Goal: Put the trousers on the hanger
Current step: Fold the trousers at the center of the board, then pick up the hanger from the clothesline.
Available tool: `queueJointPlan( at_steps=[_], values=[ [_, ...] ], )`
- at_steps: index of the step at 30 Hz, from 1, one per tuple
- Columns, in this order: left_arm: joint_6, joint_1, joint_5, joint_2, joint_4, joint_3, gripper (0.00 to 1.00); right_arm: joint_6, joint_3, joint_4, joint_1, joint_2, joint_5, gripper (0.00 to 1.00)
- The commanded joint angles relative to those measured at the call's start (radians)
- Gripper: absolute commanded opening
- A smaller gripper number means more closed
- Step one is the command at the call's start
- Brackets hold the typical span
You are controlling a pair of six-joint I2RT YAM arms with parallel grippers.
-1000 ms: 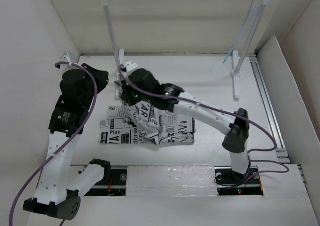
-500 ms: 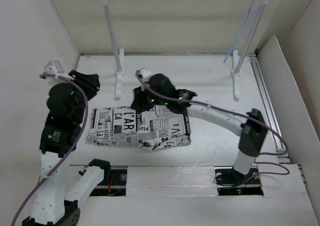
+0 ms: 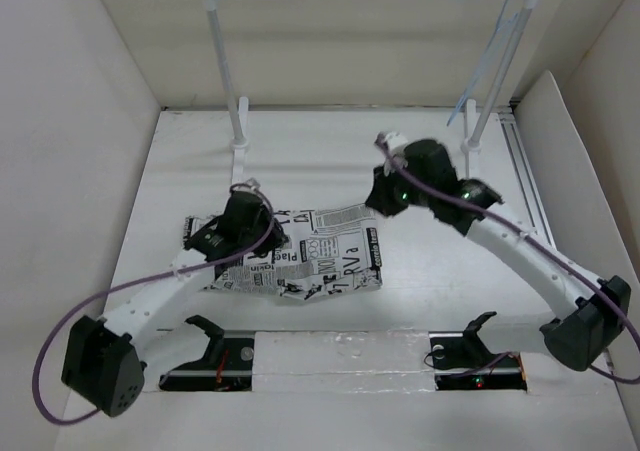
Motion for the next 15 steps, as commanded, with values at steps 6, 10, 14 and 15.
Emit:
queueJointPlan(
  at_steps=[6,10,14,15],
  values=[
    [0.119,-0.505,-0.462,0.392,-0.054,0.548,0.0,-0.126,0.605,-0.1,-0.5,0.017,-0.179,0.37],
    [0.123,-0.567,-0.413,0.412,0.014,0.538,0.0,-0.033,0.629,0.031,-0.737,0.132,-0.374,0.62],
    [0.111,-0.567,-0.294,0.351,0.108,0.426,0.03,0.009,0.686,0.146,-0.807,0.275,-0.526,0.7],
    [0.116,-0.567,-0.283,0.335,0.114,0.394,0.04,0.013,0.701,0.159,-0.807,0.298,-0.536,0.7]
  ],
)
